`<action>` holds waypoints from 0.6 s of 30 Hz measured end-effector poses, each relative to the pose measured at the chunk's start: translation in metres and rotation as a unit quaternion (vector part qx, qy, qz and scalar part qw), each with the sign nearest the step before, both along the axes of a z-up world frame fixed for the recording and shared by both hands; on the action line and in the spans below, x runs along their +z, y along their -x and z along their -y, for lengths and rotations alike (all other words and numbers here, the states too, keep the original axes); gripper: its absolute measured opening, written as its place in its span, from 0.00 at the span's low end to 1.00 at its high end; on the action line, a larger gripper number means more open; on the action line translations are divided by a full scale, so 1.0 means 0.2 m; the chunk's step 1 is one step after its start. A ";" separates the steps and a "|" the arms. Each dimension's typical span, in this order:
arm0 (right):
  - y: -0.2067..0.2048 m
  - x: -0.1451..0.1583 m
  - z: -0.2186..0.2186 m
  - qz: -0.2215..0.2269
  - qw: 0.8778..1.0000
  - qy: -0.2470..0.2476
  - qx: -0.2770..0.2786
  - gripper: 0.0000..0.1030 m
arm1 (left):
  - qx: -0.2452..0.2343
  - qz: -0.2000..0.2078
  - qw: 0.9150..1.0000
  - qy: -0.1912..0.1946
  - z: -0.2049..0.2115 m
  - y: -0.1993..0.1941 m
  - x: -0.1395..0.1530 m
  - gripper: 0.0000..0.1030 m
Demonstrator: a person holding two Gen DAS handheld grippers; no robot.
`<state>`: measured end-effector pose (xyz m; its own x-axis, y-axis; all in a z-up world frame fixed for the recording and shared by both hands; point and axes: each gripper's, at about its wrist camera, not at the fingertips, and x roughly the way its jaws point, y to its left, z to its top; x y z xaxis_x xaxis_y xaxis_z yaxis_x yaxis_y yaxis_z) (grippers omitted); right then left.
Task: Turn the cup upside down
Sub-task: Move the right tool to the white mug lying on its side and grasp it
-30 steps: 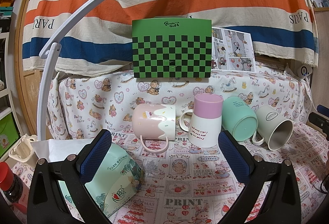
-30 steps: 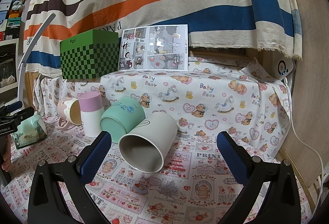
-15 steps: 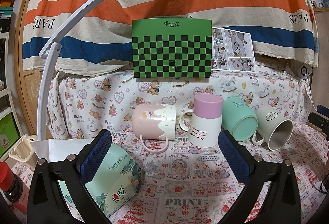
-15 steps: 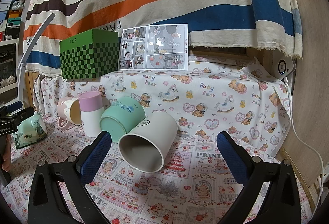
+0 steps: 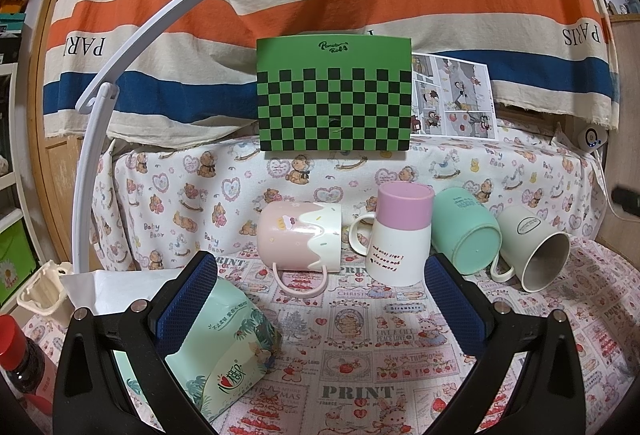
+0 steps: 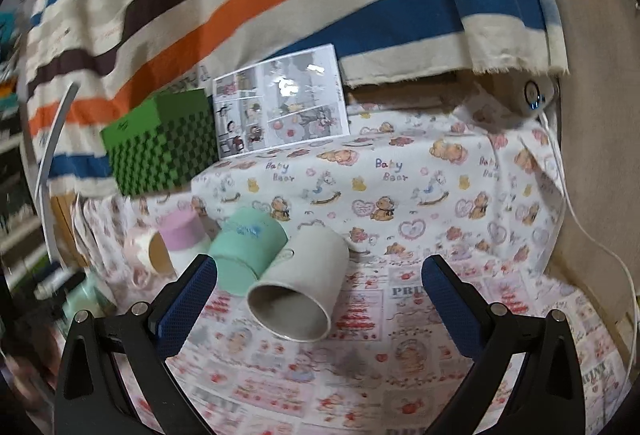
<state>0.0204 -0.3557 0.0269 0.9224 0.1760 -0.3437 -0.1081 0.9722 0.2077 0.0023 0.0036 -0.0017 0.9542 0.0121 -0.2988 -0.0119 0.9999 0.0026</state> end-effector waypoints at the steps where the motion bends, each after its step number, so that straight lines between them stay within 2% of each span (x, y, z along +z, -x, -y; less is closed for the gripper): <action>1: -0.03 0.03 0.00 -0.019 1.000 -0.004 -0.003 1.00 | 0.000 0.000 1.000 0.000 0.01 0.01 0.00 1.00; 3: -0.14 0.08 -0.01 -0.078 0.997 -0.007 -0.012 1.00 | 0.000 0.000 1.000 0.001 0.01 0.00 0.00 1.00; 5: -0.22 0.12 0.00 -0.108 0.994 -0.027 0.006 1.00 | 0.000 0.000 1.000 0.000 0.01 0.01 0.00 1.00; 9: -0.44 0.13 -0.05 -0.192 0.981 -0.025 0.016 1.00 | 0.000 0.000 1.000 0.000 0.01 0.01 0.00 1.00; 12: -0.60 0.06 -0.07 -0.253 0.967 -0.035 0.021 1.00 | 0.000 0.000 1.000 -0.001 0.02 0.01 0.00 1.00; 18: -0.81 -0.13 -0.11 -0.316 0.948 -0.019 0.027 1.00 | 0.000 -0.001 1.000 0.000 0.02 0.01 0.00 1.00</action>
